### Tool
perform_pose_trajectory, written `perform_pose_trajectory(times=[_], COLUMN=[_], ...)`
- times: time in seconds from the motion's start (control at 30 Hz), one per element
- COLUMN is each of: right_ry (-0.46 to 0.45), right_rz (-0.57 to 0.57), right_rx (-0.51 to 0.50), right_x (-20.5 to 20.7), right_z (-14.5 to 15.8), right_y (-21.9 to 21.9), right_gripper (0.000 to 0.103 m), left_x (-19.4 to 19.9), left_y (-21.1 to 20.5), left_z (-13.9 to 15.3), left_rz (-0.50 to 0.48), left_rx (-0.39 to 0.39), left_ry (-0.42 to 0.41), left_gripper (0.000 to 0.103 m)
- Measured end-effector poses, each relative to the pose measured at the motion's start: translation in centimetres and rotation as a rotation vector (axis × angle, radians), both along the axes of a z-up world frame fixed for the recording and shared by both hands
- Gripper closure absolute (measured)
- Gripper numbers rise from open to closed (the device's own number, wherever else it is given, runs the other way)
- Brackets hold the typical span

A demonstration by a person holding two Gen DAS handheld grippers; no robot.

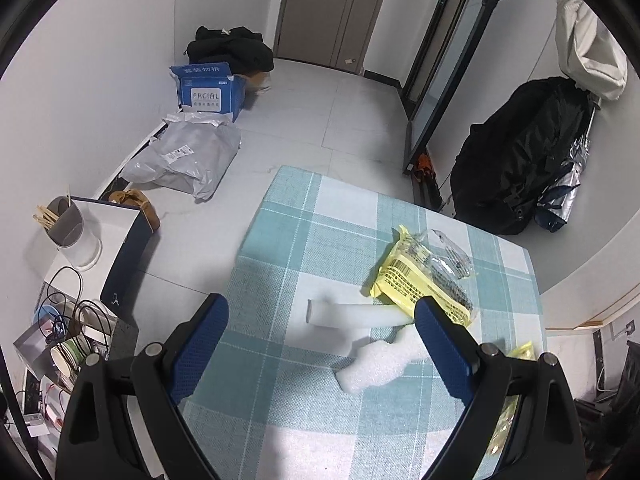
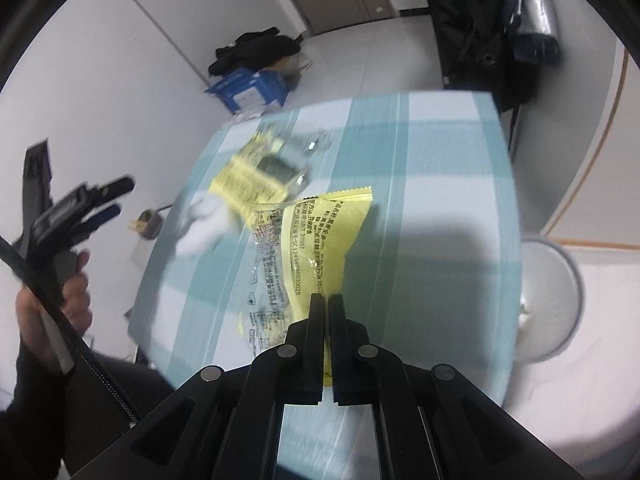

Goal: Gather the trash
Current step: 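Grasp the yellow snack bag with the right gripper and lift it, then grasp the white foam piece with the left gripper while the right holds its bag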

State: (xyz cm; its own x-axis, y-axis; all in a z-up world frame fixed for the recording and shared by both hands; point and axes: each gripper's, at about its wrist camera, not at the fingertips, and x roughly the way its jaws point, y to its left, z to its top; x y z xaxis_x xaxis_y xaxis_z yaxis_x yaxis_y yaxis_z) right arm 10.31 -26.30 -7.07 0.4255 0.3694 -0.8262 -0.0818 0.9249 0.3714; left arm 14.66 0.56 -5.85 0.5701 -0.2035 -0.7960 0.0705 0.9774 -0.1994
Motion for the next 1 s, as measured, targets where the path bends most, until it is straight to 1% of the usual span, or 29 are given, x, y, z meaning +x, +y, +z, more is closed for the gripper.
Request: perform_pose_trajectory(times=[0.07,0.1,0.13,0.17,0.2,0.27,0.37,0.5,0.6,0.67,0.73,0.77,0.83,0.9,0.97,1.0], right_ry=[-0.001,-0.005,-0.009,-0.014,-0.026,-0.051,-0.043,-0.018,0.014,0.015,0.004,-0.021,-0.055,-0.07,-0.077,-0.083], right_rz=[0.03,0.052,0.065,0.072,0.077,0.083,0.104,0.116,0.102,0.1,0.118,0.135,0.16,0.164,0.171,0.175], right_rx=[-0.007,-0.021,-0.046,-0.072,-0.088,-0.105,-0.13,-0.149,-0.145,-0.141,-0.199,-0.237,-0.294,-0.316,-0.317,-0.311], right_x=[-0.5,-0.5,-0.6,-0.6,-0.6,-0.6,0.2,2.0,3.6,4.0,4.1,3.9,3.7,3.7,3.8,3.9], right_z=[-0.3,-0.3,-0.4,-0.4,-0.4,-0.3,-0.6,-1.6,-2.7,-3.2,-3.6,-3.7,-3.9,-4.0,-4.1,-4.1], right_y=[0.5,0.9,1.3,1.5,1.7,1.7,2.0,2.8,3.4,3.9,4.8,5.4,6.3,6.6,6.7,6.6], right_gripper=[0.097,0.092,0.074,0.061,0.044,0.044,0.044,0.043,0.043,0.043,0.041,0.041,0.041,0.042,0.046,0.052], left_x=[-0.2,-0.3,-0.4,-0.4,-0.4,-0.4,-0.3,-0.1,-0.3,-0.4,-0.4,-0.6,-0.9,-0.8,-0.5,-0.2], left_y=[-0.2,-0.3,-0.3,-0.3,-0.3,-0.3,-0.2,-0.3,-0.2,-0.4,-0.5,-0.9,-1.5,-1.9,-1.8,-1.7], left_z=[0.1,0.1,0.1,0.1,0.2,0.2,0.0,-0.2,-0.1,0.0,0.1,0.4,0.8,0.8,0.4,0.1], left_rz=[-0.003,-0.004,-0.005,-0.005,-0.004,0.0,0.006,0.013,0.012,0.003,0.001,-0.005,-0.041,-0.086,-0.103,-0.106], left_rx=[0.007,0.008,0.009,0.012,0.017,0.025,0.025,0.03,0.033,0.051,0.086,0.13,0.165,0.161,0.139,0.123], left_ry=[-0.002,-0.001,-0.002,-0.003,-0.004,-0.005,0.0,0.006,-0.011,-0.023,-0.039,-0.072,-0.114,-0.12,-0.097,-0.071], left_gripper=[0.011,0.011,0.011,0.011,0.011,0.011,0.011,0.011,0.011,0.011,0.011,0.011,0.011,0.011,0.011,0.011])
